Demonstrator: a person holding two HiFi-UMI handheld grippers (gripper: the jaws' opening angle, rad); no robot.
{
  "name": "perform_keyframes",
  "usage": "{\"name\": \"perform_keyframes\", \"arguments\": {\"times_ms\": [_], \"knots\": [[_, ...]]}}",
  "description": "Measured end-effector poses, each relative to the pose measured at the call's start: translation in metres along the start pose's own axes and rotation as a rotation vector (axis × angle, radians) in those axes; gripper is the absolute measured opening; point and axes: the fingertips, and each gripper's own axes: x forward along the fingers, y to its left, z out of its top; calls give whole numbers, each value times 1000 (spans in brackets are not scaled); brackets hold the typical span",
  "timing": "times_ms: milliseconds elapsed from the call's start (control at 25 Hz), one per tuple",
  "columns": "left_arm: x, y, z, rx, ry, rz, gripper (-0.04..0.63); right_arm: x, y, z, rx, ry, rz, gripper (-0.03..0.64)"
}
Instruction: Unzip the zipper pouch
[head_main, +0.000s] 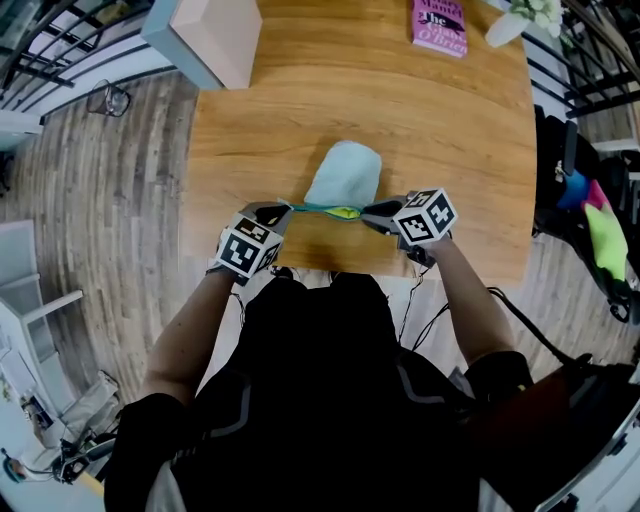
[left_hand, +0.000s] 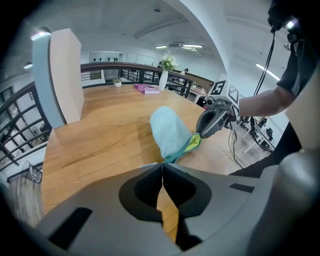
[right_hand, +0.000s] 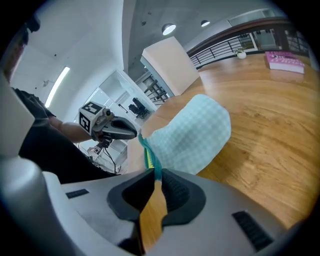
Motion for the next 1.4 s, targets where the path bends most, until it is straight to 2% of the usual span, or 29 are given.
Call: {"name": "perform_keyframes", "arguments": {"times_ms": [160, 400, 600, 1040, 1400], "knots": [[12, 11, 0, -39, 15, 25, 31, 3, -8, 3, 87, -39, 34, 54], [33, 17, 3, -35, 81, 0, 31, 7, -34, 2, 227, -39, 32, 54], [48, 26, 4, -139, 105, -15, 31, 10, -47, -2, 332, -38, 57, 54], [68, 33, 3, -105, 176, -13, 32, 16, -61, -6, 406, -17, 29, 54], [75, 34, 4, -75, 210, 2, 34, 18, -63, -6, 420, -10, -5, 52]]}}
